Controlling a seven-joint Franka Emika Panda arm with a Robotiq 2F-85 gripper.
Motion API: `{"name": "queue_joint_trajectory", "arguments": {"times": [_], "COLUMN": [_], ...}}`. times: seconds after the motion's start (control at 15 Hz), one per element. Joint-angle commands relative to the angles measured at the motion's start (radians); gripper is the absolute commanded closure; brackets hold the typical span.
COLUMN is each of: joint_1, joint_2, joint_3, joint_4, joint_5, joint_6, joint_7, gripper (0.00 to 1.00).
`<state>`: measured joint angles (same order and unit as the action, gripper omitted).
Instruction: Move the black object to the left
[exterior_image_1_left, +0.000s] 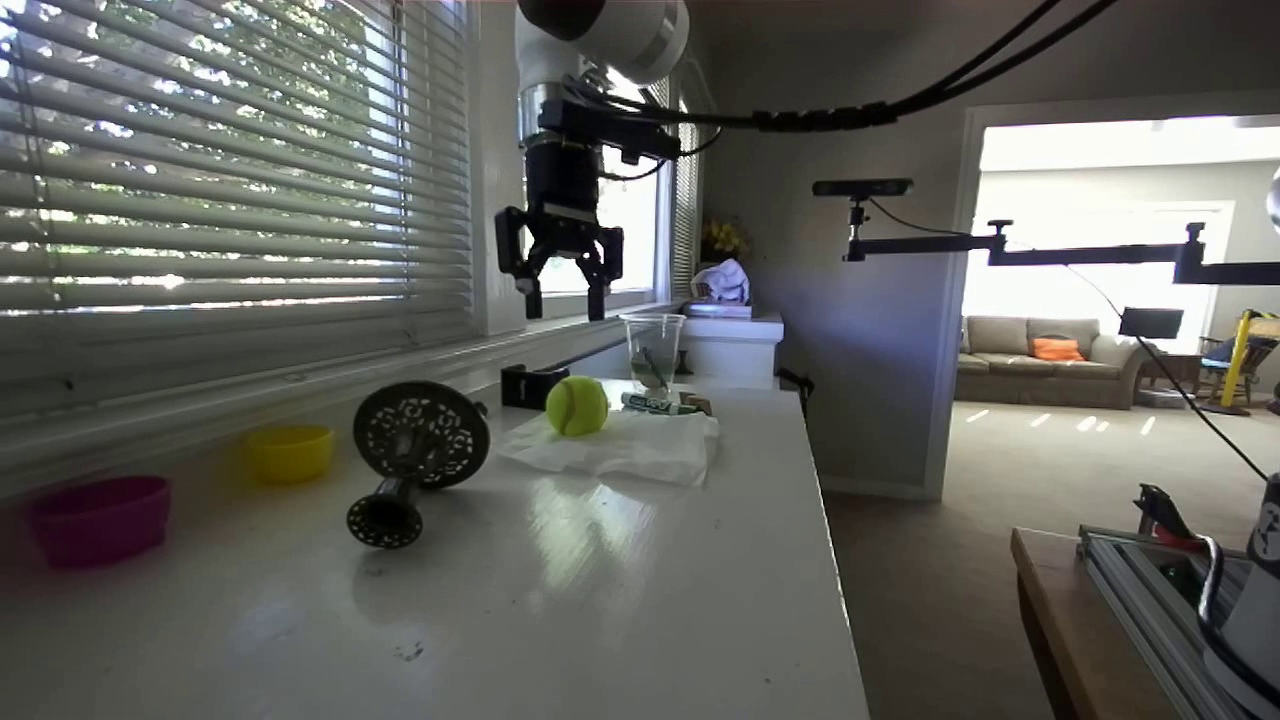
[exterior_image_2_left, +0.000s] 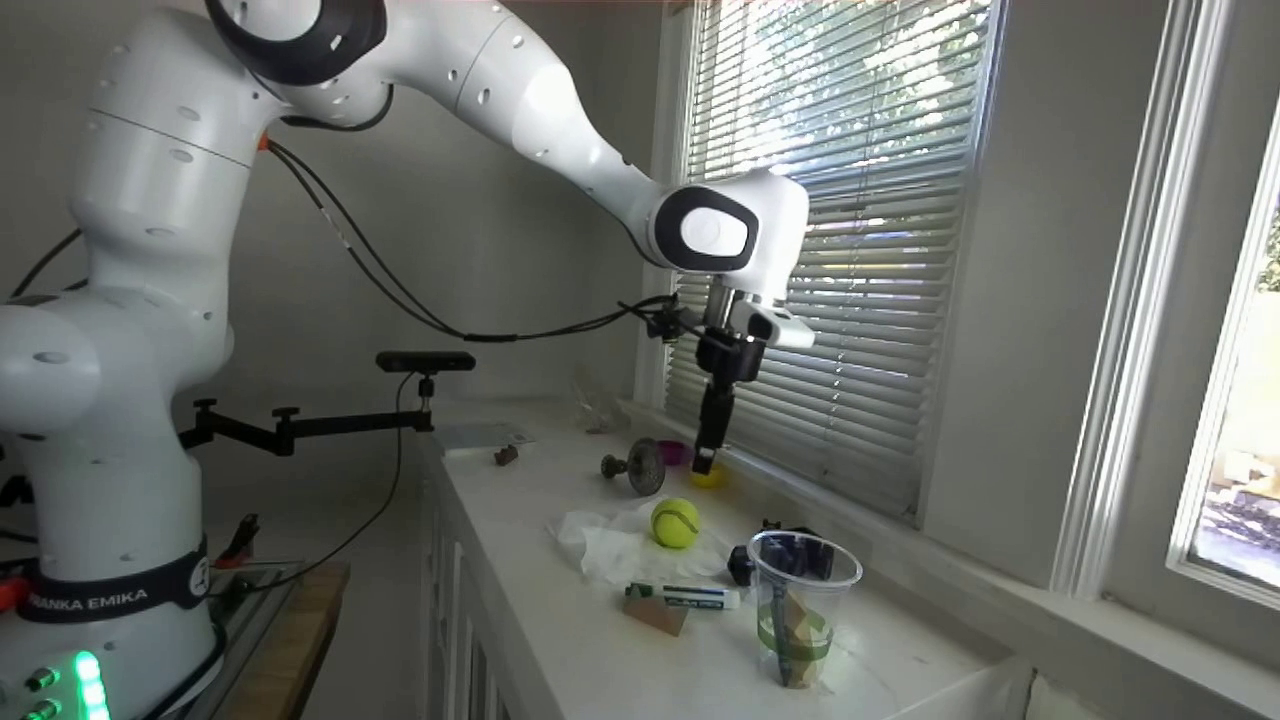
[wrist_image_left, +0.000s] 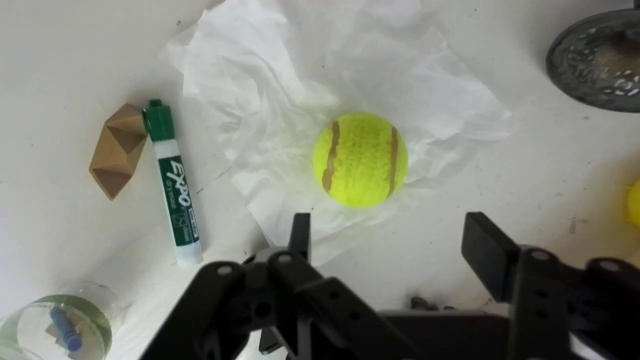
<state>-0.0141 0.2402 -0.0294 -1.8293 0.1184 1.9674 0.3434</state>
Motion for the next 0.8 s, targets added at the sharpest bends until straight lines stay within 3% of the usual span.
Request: {"name": "queue_joint_trajectory", "arguments": {"times": [0.0, 0.13, 0.2, 0.33, 0.47, 0.67, 0.73], "joint_1": [-0.020, -0.031, -0.039, -0.052, -0.062, -0.081, -0.087], "joint_2": [0.086, 0.118, 0.133, 0.169, 0.195, 0.221, 0.225], "joint_3": [-0.009, -0.011, -0.008, -0.002, -0.001, 0.006, 0.006], "joint_4": [0.122, 0.166, 0.184, 0.220, 0.243, 0.268, 0.271], "joint_5": [0.030, 0.038, 0.046, 0.050, 0.037, 0.030, 0.029], "joint_6": [-0.004, -0.007, -0.006, -0.006, -0.004, -0.009, -0.009], "joint_7": [-0.051, -0.071, -0.099, -0.162, -0.227, -0.349, -0.380], "gripper": [0.24, 0.24, 0.16, 0.12, 0.25, 0.30, 0.25]}}
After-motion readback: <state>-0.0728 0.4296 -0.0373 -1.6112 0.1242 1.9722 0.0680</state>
